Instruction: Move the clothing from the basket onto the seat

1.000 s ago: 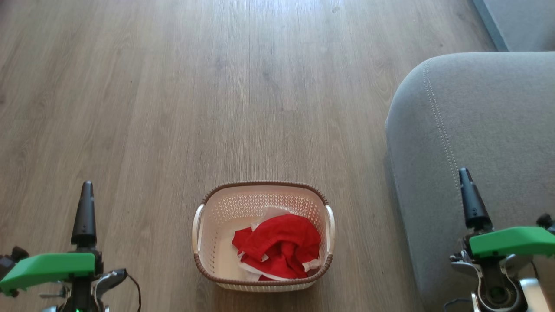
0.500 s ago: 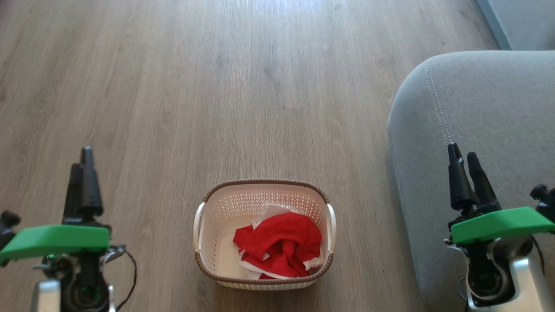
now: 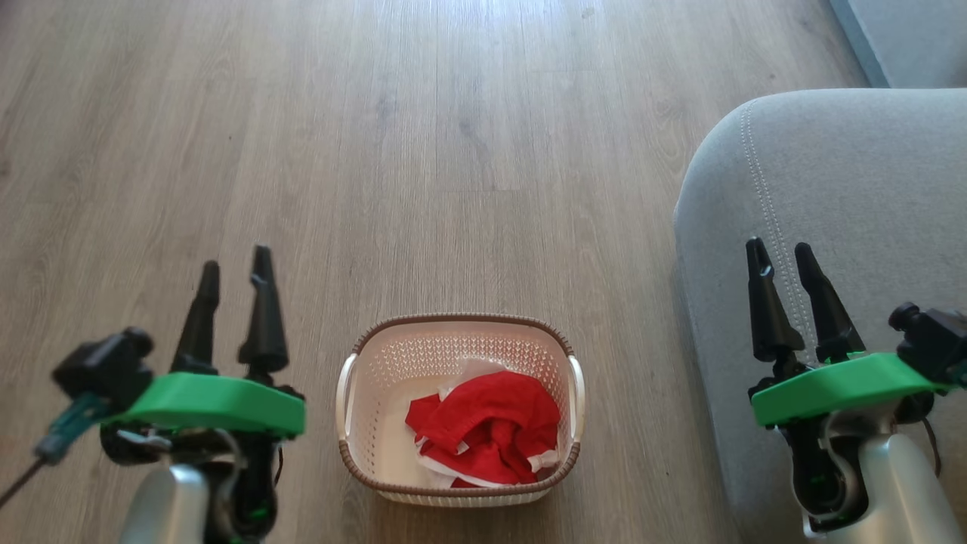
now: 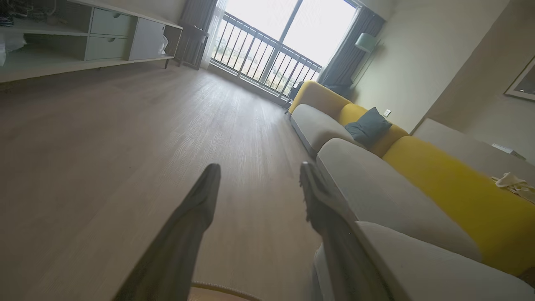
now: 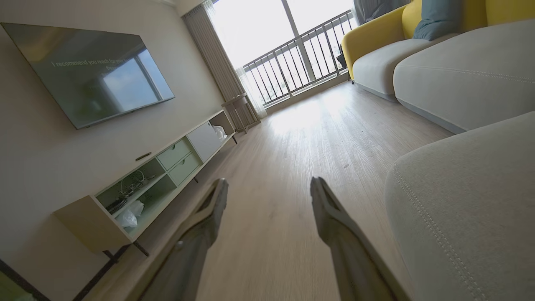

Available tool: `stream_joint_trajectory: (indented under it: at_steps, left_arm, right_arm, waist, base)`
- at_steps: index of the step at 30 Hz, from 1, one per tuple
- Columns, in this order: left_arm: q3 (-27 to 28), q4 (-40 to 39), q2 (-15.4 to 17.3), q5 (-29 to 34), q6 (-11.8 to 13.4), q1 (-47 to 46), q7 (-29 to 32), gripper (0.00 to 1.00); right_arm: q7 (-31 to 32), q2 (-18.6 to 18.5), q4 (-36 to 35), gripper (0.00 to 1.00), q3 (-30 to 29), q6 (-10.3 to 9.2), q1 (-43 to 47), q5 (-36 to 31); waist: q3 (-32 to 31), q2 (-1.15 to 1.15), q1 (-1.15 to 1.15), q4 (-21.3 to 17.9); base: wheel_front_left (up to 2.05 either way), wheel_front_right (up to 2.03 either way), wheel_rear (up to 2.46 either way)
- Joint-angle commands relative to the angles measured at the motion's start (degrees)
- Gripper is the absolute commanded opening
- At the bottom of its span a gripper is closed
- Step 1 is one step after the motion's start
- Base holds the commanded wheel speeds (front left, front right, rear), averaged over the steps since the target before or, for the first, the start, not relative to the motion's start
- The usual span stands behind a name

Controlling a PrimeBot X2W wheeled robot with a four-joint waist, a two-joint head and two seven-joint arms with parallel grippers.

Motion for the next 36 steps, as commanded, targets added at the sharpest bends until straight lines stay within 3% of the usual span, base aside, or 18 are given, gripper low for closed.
stream_joint_trajectory:
  at_steps: [1,10,16,23,30,36]
  left_arm:
    - [-0.7,-2.6,2.0,2.9,1.6,-2.6,-0.7,1.0]
    - [-17.5,0.6,10.6,12.0,17.2,-5.1,-2.2,1.0]
    - [-25.9,2.8,13.4,12.6,23.9,-7.5,-3.2,1.0]
    - [-26.6,1.7,13.2,13.1,26.1,-8.2,-4.4,1.0]
    - [-22.0,-1.3,10.8,16.4,27.3,-7.3,-5.6,1.0]
    - [-19.0,-0.6,8.5,18.8,23.2,-5.6,-6.4,1.0]
  right_arm:
    - [-1.0,-0.7,-2.2,1.0,1.0,0.0,-2.8,-2.4]
    - [-2.5,-1.0,1.5,1.0,2.9,0.0,-2.5,-8.3]
    - [-3.5,-0.9,3.5,1.0,4.0,0.0,-2.6,-11.7]
    - [-4.7,-0.7,3.5,1.0,4.8,0.0,-3.2,-14.3]
    - [-5.9,-0.7,1.9,1.0,5.7,0.0,-3.8,-18.2]
    - [-6.7,-0.7,2.8,1.0,6.2,0.0,-3.7,-21.4]
  waist:
    - [-0.1,0.0,0.0,0.0]
    - [-0.3,0.0,0.0,-0.2]
    - [-0.4,0.0,0.0,-0.2]
    - [-0.4,0.0,0.0,-0.1]
    - [-0.3,0.0,0.0,0.1]
    - [-0.4,0.0,0.0,0.1]
  base:
    - [0.0,0.0,0.0]
    - [0.0,0.0,0.0]
    - [0.0,0.0,0.0]
    - [0.0,0.0,0.0]
    - [0.0,0.0,0.0]
    - [0.0,0.0,0.0]
